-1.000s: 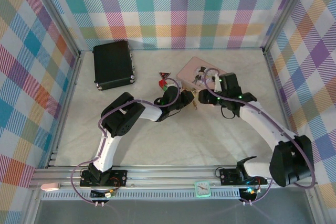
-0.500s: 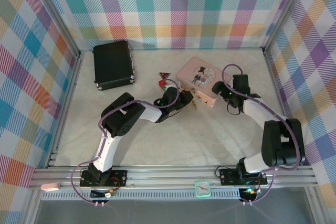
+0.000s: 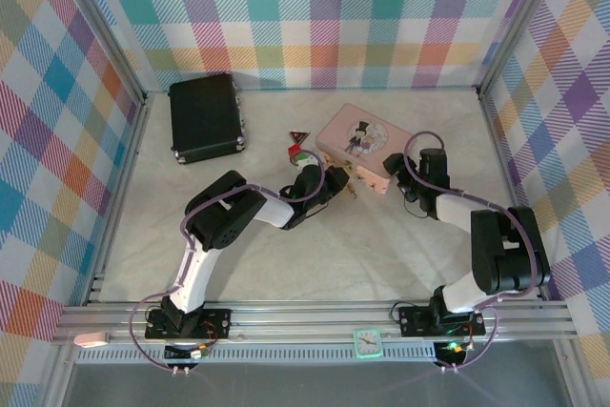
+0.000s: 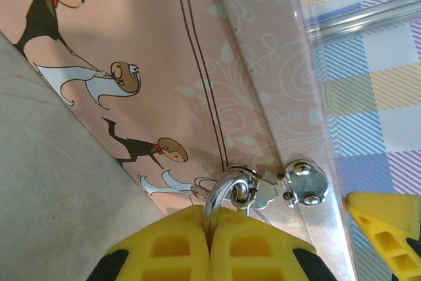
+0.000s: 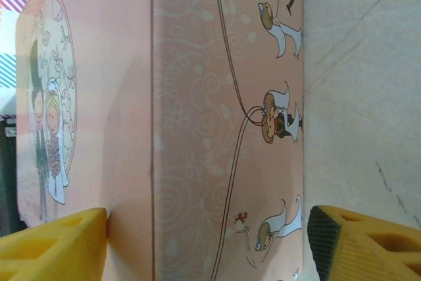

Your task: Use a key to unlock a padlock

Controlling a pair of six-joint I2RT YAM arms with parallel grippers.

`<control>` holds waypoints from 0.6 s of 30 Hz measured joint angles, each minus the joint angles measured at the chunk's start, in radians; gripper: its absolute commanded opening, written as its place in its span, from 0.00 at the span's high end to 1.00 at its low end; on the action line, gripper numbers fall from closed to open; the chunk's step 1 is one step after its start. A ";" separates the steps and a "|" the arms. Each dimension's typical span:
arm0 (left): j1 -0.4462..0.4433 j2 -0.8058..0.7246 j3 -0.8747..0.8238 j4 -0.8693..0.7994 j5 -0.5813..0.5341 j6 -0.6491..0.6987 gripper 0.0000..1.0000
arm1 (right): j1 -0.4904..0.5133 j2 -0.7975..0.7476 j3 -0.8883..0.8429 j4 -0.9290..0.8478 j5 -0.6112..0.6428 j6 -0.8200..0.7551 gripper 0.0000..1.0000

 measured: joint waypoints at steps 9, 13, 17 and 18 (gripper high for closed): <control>-0.007 0.000 -0.006 0.029 -0.138 -0.066 1.00 | 0.005 -0.076 -0.051 -0.018 0.048 0.035 0.27; -0.007 0.000 -0.005 0.029 -0.163 -0.079 1.00 | 0.005 -0.086 -0.051 -0.037 0.065 0.035 0.27; -0.008 0.000 -0.005 0.029 -0.166 -0.083 1.00 | 0.006 -0.087 -0.050 -0.039 0.068 0.034 0.27; -0.008 0.000 -0.005 0.029 -0.165 -0.082 1.00 | 0.006 -0.088 -0.050 -0.040 0.069 0.034 0.27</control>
